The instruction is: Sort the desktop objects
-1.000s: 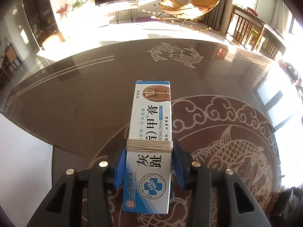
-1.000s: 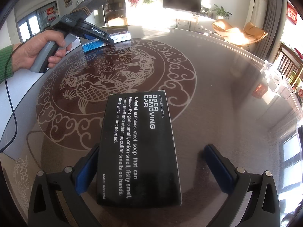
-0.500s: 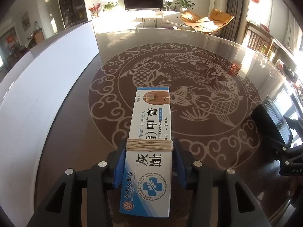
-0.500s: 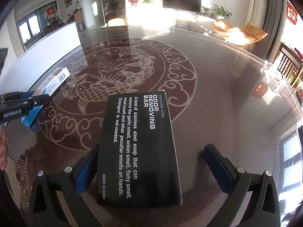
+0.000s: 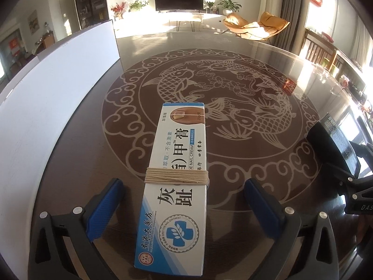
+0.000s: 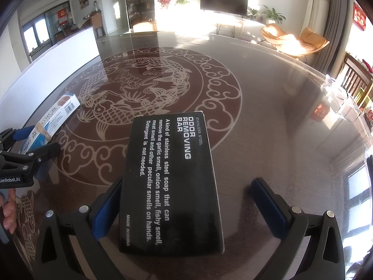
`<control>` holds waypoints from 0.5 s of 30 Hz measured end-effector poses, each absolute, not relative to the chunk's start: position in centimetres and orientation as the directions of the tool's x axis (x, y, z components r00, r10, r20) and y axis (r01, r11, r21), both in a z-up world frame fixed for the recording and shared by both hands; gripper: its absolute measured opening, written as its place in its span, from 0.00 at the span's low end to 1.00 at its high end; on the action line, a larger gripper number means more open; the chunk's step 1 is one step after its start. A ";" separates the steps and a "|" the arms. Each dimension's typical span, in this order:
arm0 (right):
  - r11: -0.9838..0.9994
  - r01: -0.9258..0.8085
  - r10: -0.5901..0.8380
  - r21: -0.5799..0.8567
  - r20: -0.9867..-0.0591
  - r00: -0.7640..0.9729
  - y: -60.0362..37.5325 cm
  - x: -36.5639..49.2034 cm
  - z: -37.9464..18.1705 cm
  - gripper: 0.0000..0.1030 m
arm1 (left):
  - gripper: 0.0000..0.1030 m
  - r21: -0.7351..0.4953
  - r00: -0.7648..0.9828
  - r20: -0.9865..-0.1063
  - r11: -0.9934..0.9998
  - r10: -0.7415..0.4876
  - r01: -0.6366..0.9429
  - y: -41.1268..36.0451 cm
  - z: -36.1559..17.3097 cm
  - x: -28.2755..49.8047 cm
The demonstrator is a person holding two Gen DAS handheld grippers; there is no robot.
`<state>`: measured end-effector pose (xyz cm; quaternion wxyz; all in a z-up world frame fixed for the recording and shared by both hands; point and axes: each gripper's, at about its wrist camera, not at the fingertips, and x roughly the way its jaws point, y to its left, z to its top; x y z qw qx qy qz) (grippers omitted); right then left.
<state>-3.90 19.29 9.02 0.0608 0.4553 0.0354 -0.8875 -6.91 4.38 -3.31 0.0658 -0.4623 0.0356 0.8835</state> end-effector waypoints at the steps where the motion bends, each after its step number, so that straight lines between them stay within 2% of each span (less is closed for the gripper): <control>1: -0.990 0.140 -0.076 -0.007 -0.813 -0.578 19.3 -3.9 9.0 1.00 | 1.00 0.002 -0.564 -0.822 -0.989 0.083 -0.149 4.4 -3.3 -6.8; 15: -0.990 0.140 -0.073 -0.010 -0.813 -0.578 19.3 -3.9 9.0 1.00 | 1.00 0.003 -0.565 -0.821 -0.989 0.081 -0.146 4.6 -3.4 -7.0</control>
